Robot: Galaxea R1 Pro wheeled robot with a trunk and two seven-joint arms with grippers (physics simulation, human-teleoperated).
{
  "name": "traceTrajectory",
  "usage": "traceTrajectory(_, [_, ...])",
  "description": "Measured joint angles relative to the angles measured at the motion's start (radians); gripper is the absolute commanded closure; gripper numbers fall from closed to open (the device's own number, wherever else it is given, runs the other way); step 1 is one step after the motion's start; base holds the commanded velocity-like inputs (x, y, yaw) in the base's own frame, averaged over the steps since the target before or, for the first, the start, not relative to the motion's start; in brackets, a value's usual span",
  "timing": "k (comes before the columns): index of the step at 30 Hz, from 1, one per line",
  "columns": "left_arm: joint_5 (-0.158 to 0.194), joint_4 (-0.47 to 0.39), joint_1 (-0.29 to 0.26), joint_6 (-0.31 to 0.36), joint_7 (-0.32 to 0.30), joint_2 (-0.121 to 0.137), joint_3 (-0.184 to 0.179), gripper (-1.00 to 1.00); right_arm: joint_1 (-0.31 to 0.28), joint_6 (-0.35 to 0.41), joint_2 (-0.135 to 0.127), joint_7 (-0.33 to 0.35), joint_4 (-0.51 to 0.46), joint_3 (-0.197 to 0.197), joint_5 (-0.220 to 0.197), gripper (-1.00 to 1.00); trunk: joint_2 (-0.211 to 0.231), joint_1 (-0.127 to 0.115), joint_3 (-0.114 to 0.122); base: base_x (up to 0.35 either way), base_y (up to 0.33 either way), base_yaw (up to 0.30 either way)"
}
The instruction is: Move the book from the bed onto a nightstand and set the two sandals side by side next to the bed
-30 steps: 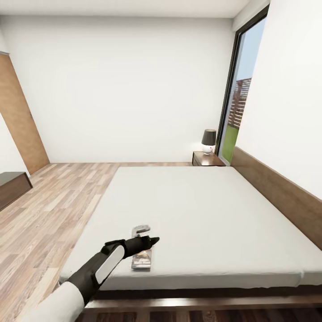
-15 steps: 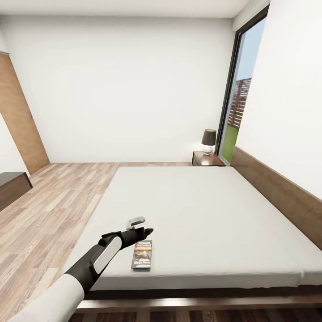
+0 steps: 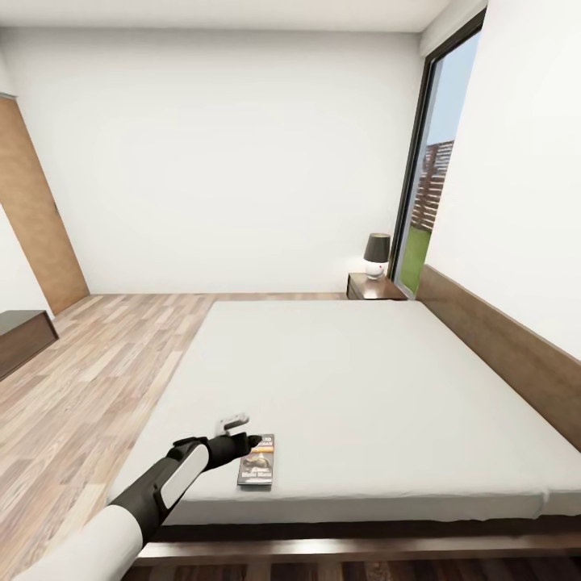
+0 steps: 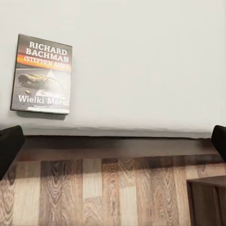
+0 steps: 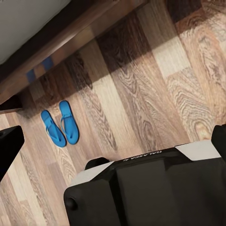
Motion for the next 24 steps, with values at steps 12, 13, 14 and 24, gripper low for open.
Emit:
traceTrajectory(12, [-0.001,0.006,0.000,-0.002,-0.001,-0.001,-0.002,-1.00,0.000,0.000,0.000,0.000,0.000,0.000,0.000,-1.00,0.000,0.000,0.000,0.142,-0.030,0.000])
traceTrajectory(13, [-0.001,0.006,0.000,-0.002,-0.001,-0.002,-0.002,-1.00,0.000,0.000,0.000,0.000,0.000,0.000,0.000,-1.00,0.000,0.000,0.000,0.167,-0.175,0.000])
traceTrajectory(14, [-0.001,0.006,0.000,-0.002,-0.001,-0.002,-0.002,-1.00,0.000,0.000,0.000,0.000,0.000,0.000,0.000,-1.00,0.000,0.000,0.000,0.173,-0.183,0.000])
traceTrajectory(24, [0.000,0.007,0.000,-0.002,-0.001,-0.001,0.000,-1.00,0.000,0.000,0.000,0.000,0.000,0.000,0.000,-1.00,0.000,0.000,0.000,0.108,-0.069,0.000])
